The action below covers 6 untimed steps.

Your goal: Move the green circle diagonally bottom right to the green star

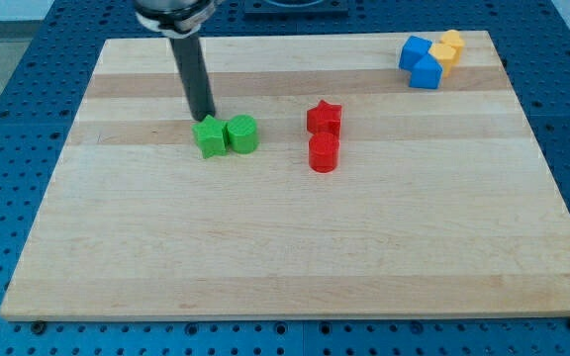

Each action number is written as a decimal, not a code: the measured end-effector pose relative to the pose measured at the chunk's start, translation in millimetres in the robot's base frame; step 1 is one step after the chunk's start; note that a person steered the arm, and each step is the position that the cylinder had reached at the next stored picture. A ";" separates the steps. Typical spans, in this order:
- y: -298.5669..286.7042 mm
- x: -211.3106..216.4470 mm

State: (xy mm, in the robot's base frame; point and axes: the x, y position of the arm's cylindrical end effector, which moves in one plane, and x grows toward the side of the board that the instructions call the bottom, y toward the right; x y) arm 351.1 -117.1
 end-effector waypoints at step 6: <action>41.5 122.2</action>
